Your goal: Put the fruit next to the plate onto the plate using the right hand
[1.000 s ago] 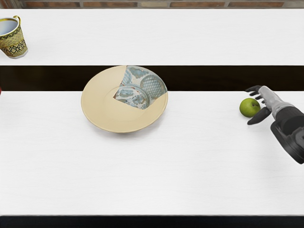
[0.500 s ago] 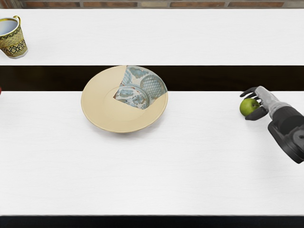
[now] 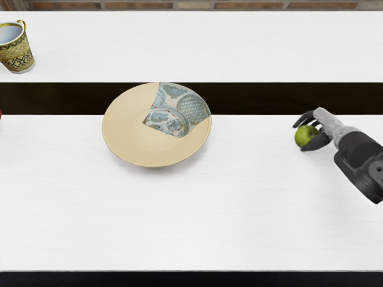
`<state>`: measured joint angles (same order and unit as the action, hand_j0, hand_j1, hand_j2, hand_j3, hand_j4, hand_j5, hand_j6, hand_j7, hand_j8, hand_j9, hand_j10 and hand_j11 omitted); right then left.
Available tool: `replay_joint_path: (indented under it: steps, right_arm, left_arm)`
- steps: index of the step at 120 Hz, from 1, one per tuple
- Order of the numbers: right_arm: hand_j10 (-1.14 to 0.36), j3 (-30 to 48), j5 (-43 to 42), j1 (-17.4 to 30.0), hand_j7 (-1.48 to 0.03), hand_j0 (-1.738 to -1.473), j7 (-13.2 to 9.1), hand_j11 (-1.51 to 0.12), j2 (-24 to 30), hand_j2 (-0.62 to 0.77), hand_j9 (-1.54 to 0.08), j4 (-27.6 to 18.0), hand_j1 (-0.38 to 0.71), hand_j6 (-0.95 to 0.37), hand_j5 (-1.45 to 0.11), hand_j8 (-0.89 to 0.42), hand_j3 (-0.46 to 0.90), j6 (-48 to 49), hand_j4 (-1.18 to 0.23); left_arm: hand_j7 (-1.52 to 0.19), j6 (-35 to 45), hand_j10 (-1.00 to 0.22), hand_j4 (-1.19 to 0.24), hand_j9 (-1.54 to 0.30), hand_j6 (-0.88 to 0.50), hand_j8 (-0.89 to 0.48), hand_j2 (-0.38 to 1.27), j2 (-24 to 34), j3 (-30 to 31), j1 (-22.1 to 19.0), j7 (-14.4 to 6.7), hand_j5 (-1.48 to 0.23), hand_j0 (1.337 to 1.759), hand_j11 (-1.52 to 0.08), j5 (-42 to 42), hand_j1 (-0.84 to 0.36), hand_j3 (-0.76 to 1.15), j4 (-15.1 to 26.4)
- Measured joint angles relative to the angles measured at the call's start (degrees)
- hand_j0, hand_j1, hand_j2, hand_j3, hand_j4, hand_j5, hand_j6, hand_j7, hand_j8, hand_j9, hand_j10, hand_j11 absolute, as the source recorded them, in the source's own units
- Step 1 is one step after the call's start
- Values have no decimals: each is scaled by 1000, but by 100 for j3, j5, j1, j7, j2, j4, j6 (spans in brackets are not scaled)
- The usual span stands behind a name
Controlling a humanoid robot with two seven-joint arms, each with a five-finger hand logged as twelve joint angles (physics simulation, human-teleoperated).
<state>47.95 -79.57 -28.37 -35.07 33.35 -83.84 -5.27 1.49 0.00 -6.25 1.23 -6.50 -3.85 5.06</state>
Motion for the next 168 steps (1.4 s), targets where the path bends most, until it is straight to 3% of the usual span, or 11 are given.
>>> replay_joint_path:
  steps: [42, 94, 116, 150, 168]
  right_arm:
    - [-420, 30, 797, -459, -843, -1652, 2, -877, -56, 89, -868, -293, 201, -432, -880, -315, 1, 235, -626]
    - [-448, 12, 1007, -1054, -861, -1654, 1, -898, -1169, 173, -897, -329, 181, -478, -921, -339, 1, 451, -624]
    - [-466, 27, 1034, -1107, -862, -1657, 0, -886, -1524, 297, -890, -295, 207, -517, -916, -375, 1, 424, -629]
    - [-461, 28, 1048, -1156, -862, -1657, -1, -888, -2092, 237, -901, -233, 193, -519, -921, -377, 1, 160, -626]
    - [-472, 14, 1024, -1156, -862, -1657, -2, -877, -2445, 277, -888, -111, 205, -540, -903, -397, 0, -148, -637]
  left_arm:
    - [-13, 0, -10, -11, -13, -11, -11, 2, 0, 0, 0, 0, -13, 1658, -13, -1, 338, 0, -1]
    - [-13, 0, -10, -10, -13, -11, -11, 2, 0, 1, 0, 0, -13, 1658, -13, -1, 338, 0, -2]
    - [-13, 0, -10, -11, -13, -11, -11, 2, 0, 1, 0, -1, -13, 1658, -13, -1, 338, 0, -1]
    - [-13, 0, -10, -11, -13, -11, -11, 2, 0, 1, -2, -1, -13, 1658, -13, 1, 338, 0, -1]
    - [-13, 0, -10, -10, -13, -11, -11, 2, 0, 1, 0, -1, -13, 1658, -13, -1, 338, 0, -1]
